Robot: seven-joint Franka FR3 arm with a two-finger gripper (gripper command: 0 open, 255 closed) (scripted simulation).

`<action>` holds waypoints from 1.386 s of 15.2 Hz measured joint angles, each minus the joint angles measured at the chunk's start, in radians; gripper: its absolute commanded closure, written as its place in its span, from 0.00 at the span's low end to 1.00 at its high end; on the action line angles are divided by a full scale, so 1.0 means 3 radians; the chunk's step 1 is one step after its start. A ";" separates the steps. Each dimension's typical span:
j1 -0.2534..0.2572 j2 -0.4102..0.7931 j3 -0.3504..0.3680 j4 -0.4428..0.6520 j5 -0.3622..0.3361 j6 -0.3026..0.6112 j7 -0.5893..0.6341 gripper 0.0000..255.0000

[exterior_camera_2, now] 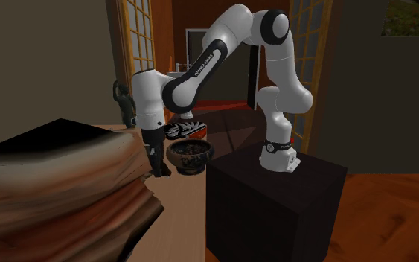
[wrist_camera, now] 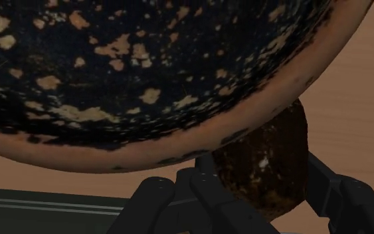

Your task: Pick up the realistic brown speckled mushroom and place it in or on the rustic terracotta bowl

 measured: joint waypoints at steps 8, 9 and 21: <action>0.0031 -0.0218 -0.0037 0.0091 -0.0100 -0.0297 0.0079 1.00; 0.0031 -0.0240 -0.0042 0.0111 -0.0110 -0.0338 0.0084 1.00; 0.0051 -0.0524 -0.0078 0.0301 -0.0231 -0.0797 0.0168 1.00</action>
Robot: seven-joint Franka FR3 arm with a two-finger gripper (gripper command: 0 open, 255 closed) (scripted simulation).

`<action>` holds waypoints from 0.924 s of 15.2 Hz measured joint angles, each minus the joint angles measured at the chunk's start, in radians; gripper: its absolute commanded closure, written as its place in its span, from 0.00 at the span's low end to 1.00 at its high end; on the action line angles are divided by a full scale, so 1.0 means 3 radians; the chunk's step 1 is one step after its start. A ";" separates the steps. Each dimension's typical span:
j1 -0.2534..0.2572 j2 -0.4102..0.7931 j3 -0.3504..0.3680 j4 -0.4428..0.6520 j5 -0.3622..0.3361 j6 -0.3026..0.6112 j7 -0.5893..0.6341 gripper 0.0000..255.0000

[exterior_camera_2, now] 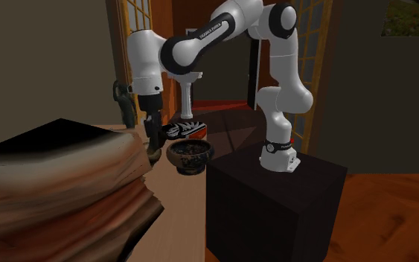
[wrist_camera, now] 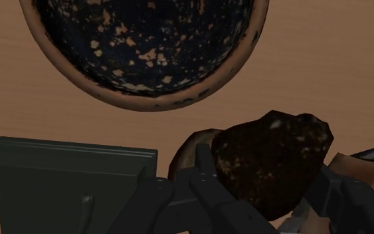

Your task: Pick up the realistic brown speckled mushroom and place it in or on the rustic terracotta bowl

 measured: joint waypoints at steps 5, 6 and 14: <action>0.0005 -0.0065 -0.0005 0.0150 -0.0030 -0.0211 0.0030 1.00; 0.0005 -0.0093 -0.0007 0.0171 -0.0040 -0.0258 0.0035 1.00; 0.0046 -0.0784 -0.0004 -0.0567 -0.0254 -0.0172 0.0166 1.00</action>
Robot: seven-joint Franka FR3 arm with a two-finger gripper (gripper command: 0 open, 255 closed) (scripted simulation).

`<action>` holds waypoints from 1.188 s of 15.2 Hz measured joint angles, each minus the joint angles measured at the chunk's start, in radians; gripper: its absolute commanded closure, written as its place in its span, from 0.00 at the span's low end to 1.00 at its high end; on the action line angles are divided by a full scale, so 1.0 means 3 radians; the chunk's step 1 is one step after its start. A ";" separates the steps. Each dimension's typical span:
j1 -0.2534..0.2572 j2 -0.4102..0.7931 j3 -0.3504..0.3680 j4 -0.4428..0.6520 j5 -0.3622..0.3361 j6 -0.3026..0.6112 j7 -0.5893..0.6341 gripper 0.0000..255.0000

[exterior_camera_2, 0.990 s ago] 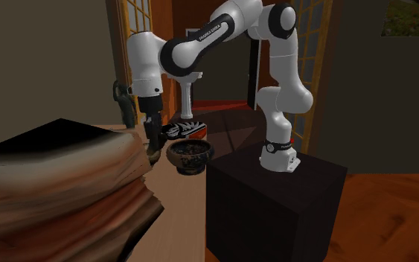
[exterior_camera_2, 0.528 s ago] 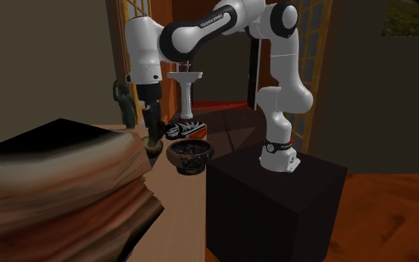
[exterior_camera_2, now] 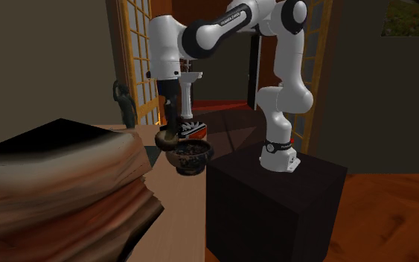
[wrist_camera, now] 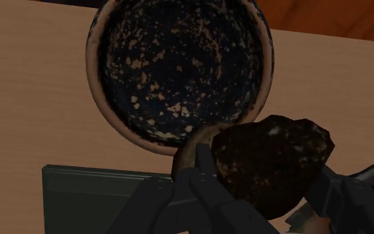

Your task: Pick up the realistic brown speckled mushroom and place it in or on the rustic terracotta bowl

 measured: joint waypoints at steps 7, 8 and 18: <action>-0.0054 -0.0830 0.0054 -0.0938 -0.0246 0.0134 0.0162 1.00; -0.0056 -0.0850 0.0057 -0.0977 -0.0251 0.0159 0.0170 1.00; -0.0050 -0.0676 0.0017 -0.1276 -0.0225 0.0632 0.0125 1.00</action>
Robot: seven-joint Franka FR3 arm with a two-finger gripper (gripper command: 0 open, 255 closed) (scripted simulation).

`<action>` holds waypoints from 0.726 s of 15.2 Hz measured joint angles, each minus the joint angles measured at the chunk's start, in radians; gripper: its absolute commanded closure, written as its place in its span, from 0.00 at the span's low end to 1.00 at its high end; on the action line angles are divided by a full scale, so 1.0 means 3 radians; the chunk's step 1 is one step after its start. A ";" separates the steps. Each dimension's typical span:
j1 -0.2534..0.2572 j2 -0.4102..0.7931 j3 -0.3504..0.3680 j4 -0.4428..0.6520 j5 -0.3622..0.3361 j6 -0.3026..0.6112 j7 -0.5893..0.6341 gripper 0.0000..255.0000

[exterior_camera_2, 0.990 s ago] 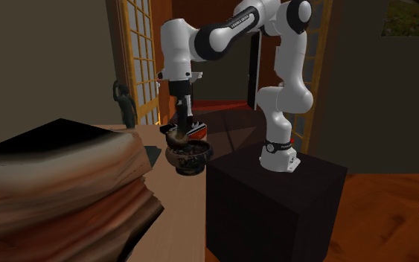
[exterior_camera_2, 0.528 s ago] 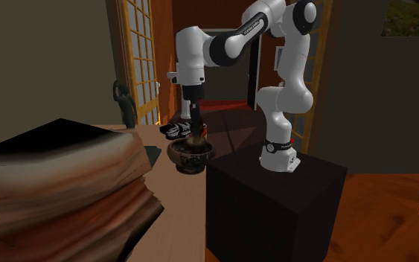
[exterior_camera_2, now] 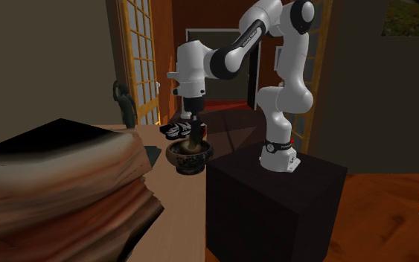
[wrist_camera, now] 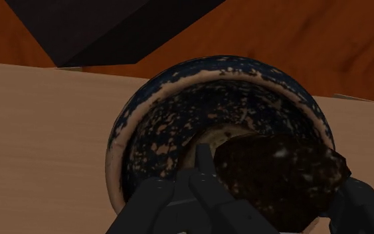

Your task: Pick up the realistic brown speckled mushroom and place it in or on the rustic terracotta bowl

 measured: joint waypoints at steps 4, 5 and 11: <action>0.0004 0.0027 -0.0002 0.0008 0.0011 0.0042 -0.0008 1.00; 0.0006 0.0021 0.0002 -0.0001 0.0010 0.0044 -0.0002 1.00; 0.0002 0.0050 -0.0008 -0.0006 0.0012 0.0048 -0.0015 0.00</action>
